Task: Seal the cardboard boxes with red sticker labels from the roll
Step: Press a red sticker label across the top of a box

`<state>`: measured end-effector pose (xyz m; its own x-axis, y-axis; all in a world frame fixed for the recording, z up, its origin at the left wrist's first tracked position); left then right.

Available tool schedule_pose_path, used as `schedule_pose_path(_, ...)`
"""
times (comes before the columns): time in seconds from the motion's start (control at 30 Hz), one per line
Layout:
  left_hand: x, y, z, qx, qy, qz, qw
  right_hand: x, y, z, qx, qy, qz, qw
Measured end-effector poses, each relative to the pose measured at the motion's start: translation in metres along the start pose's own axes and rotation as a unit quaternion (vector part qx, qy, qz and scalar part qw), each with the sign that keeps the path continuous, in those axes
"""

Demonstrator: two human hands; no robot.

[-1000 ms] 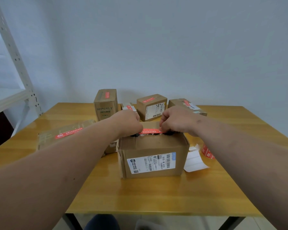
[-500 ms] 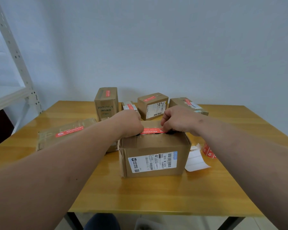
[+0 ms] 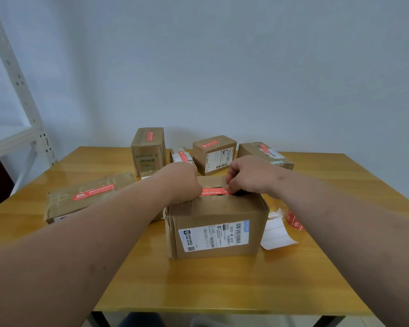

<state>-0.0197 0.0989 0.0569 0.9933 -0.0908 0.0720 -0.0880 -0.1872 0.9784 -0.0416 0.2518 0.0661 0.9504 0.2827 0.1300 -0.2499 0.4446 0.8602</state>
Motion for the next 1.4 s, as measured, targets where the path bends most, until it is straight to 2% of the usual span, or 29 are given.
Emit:
schedule_pose_path(0.2, 0.002, 0.001, 0.002, -0.003, -0.001, -0.011, 1.0, -0.001, 0.004, -0.008, -0.015, -0.06, -0.011, 0.998)
schedule_pose_path(0.33, 0.005, 0.0, 0.005, 0.039, 0.002, -0.02, 0.999, -0.001, -0.001, -0.02, -0.139, -0.13, 0.041, 0.981)
schedule_pose_path(0.47, 0.008, 0.0, 0.012, 0.142, 0.014, -0.04, 0.989, -0.002, -0.013, -0.025, -0.306, -0.166, 0.099, 0.932)
schedule_pose_path(0.63, 0.006, -0.001, 0.016, 0.197, 0.034, -0.002, 0.98, -0.003, -0.013, -0.03, -0.353, -0.17, 0.09, 0.915)
schedule_pose_path(0.73, 0.005, -0.002, 0.013, 0.206, 0.037, 0.001, 0.978, 0.005, -0.015, -0.024, -0.355, -0.186, 0.108, 0.91)
schedule_pose_path(0.87, 0.005, -0.007, 0.008, 0.129, 0.064, -0.007, 0.99, 0.002, -0.019, -0.023, -0.242, -0.157, 0.099, 0.953)
schedule_pose_path(1.27, 0.005, -0.005, 0.016, 0.25, 0.07, 0.036, 0.965, 0.002, -0.017, -0.028, -0.337, -0.149, 0.12, 0.922)
schedule_pose_path(1.4, 0.007, -0.005, 0.009, 0.215, 0.05, 0.046, 0.974, -0.001, -0.021, -0.025, -0.271, -0.155, 0.103, 0.944)
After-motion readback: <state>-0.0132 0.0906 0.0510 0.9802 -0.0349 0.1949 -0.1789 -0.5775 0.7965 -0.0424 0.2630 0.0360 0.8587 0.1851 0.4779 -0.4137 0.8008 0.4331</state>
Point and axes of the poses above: each hand's wrist, its own x-axis away from the middle knuckle, its own y-axis out of the back of the hand, z = x × y, the point moved 3 cm from there along -x, towards the middle knuckle, and after that the axes turned 2 degrees about -y, right-handed, at the moved point
